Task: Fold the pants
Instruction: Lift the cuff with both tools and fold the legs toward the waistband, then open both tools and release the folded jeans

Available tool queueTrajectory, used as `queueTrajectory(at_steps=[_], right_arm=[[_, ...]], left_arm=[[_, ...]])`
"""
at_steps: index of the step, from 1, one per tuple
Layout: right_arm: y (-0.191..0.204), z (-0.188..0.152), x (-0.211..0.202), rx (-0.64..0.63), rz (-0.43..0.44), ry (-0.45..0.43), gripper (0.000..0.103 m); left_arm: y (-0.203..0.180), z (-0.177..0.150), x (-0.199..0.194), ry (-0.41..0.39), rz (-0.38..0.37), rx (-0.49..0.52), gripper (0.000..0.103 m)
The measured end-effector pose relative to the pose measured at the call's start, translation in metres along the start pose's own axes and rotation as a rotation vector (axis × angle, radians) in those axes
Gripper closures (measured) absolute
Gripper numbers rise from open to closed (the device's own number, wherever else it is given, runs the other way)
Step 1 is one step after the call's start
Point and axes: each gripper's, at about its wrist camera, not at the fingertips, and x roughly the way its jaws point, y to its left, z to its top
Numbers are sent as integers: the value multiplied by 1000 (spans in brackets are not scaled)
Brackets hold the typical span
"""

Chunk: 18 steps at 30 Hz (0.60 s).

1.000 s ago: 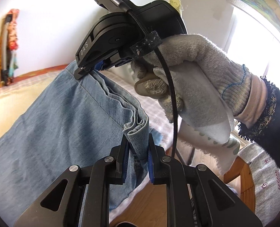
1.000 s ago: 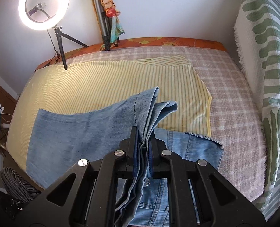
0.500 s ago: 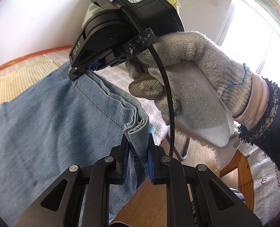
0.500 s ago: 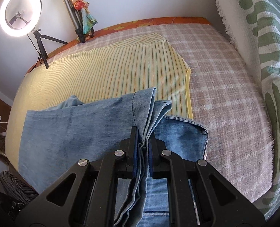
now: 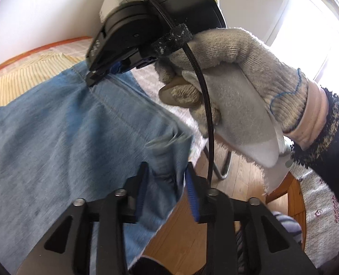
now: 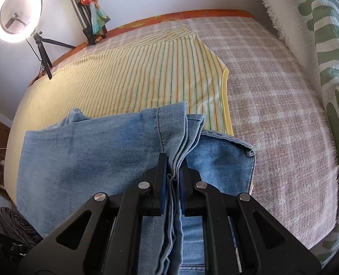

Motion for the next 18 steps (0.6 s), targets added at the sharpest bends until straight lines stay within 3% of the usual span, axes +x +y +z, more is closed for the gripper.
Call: queueTrajectory(at_steps=[3,5,9,14,18], right_arm=[[-1,0,1,-2,-25,5,93],[-2,0,-2,9,-55,7,88],[1,-2,-17,-23,-186,-18,85],[16,-6,-44,-14,-171,-114,80],[44,-11,-51,2,-64,-161,79]], left_arm=[[10,-6,-22,-8,14,-20,70],[20,-11,-39,-18,35,-23,70],[52,-28,-87,-50,110,-71,70],[89,-61,-145,-107,245,-151,70],[119,-90,-186,-129,359,-230,70]])
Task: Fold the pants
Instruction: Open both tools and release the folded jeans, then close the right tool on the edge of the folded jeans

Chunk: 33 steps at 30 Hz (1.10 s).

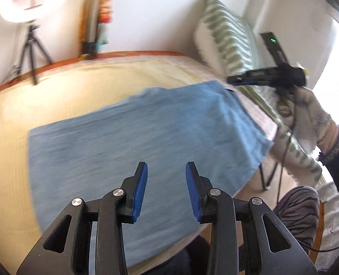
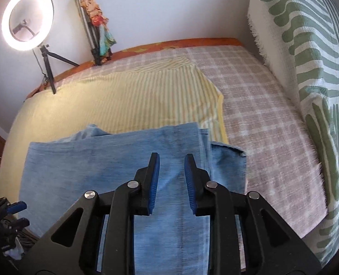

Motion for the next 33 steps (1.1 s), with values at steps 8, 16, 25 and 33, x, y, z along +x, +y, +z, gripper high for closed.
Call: queueTrajectory(at_steps=[8,16,25,33], right_arm=[[79,-19,8,-31,163,-12,67],[191,-26,31,-203,270,60,67],[305,-38,63,-319,328,144,57],[373,-40,111,-323,280,283,56]], left_arm=[[70,-43,-21,39,147,-169,70],[78,-71,-12,86,189,-133,70],[74,-91,-27,48,189,-69,69],[104,-98,-40,-13,64,-240,58]])
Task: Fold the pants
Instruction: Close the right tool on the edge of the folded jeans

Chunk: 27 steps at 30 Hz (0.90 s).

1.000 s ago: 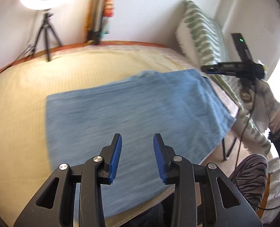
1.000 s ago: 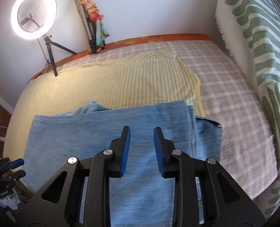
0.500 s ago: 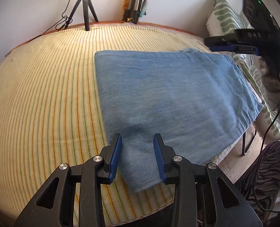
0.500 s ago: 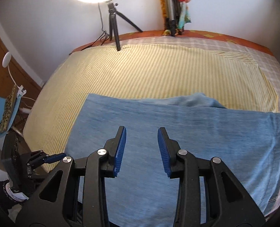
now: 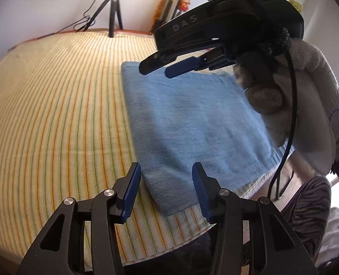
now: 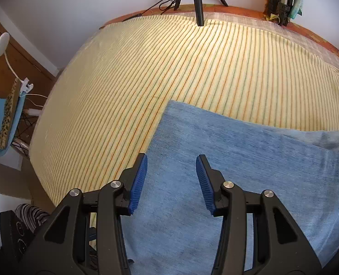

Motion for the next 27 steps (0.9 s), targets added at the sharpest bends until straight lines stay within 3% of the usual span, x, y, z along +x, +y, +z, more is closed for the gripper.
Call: queueTrajectory(at_steps=[4,9,18,21,23,27], right_arm=[[22,8,21,-22,-31,82,56],[46,12,40,-88,-153,167,56],[68,12,62,-173,-269,228,57],[68,10,59,-196,-286,219,76],[65,10,55,-187,-250,215,88],[54,12,43,-143,-177,175,96]], left_arm=[[13,-1,2,2,-49,-68,58],[10,0,-2,-16,-69,-56,58],[7,0,-6,-37,-55,-44,58],[10,0,-4,-31,-51,-64,58],[12,2,0,-22,-54,-82,58],[13,8,6,-9,-70,-100,58]])
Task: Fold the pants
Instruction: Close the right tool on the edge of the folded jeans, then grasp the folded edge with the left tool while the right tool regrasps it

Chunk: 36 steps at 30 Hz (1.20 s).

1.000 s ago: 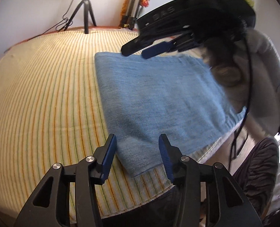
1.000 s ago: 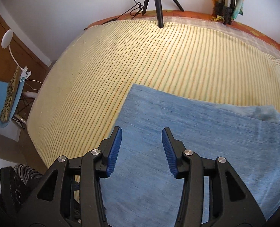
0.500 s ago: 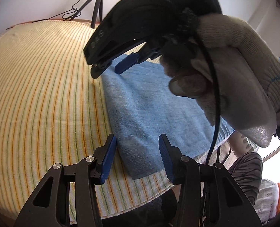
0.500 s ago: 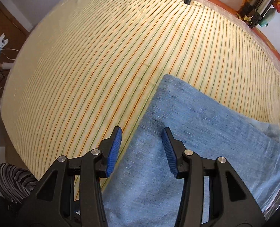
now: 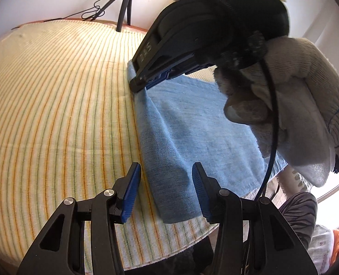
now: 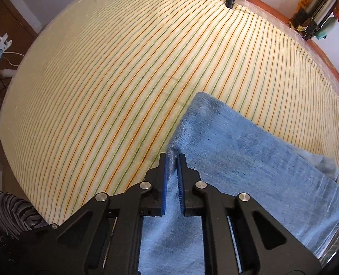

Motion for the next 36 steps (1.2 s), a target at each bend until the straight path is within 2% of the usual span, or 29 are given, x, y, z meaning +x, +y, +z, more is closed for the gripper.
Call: queueTrajectory(at_steps=[3,5,6,7,8,13,16,18,19,20,21,27,28,29,31,32,34,35,36], right_arm=[[-17,-4,-15,52,68,-46,97],[-26,-6,-23,67,93,-69,98],[-31,-6,-27,74,101,-78,98],[-33,-6,-29,80,112,-85,98],[-36,-6,-32,85,127,-91,98],[-37,-4,-39,81,125,-90,97],[-33,-2,-39,49,98,-85,90],[-29,2,-38,38,83,-74,76],[-26,3,-37,32,71,-68,66],[-22,2,-36,21,57,-63,60],[-19,2,-34,10,38,-58,60],[-12,5,-18,-6,-68,-4,60],[-13,4,-17,-10,-82,-6,73],[-15,3,-16,-8,-82,-5,91],[-22,1,-18,21,-57,-16,93],[-25,0,-22,32,-42,-30,95],[-35,-4,-29,61,-16,-56,96],[-40,-6,-33,78,2,-68,96],[-43,-8,-35,90,11,-76,96]], left_arm=[[2,0,4,11,-32,-36,58],[7,3,7,4,-62,-71,61],[10,4,6,-2,-69,-78,66],[9,5,5,-16,-73,-74,71],[9,6,3,-24,-72,-65,81],[-14,5,-8,-92,-53,26,86],[-25,8,-9,-106,-48,61,87],[-26,7,-10,-110,-46,69,88],[-27,7,-10,-110,-50,70,88],[-32,5,-13,-113,-52,75,88],[-33,7,-12,-117,-51,84,88],[-50,9,-13,-131,-48,132,88],[-51,8,-14,-129,-49,131,88],[-52,9,-13,-125,-49,131,88],[-52,8,-16,-125,-35,122,87],[-53,7,-17,-129,-28,122,85],[-57,4,-18,-134,10,131,69],[-58,2,-18,-136,17,131,54],[-59,1,-17,-133,22,131,47]])
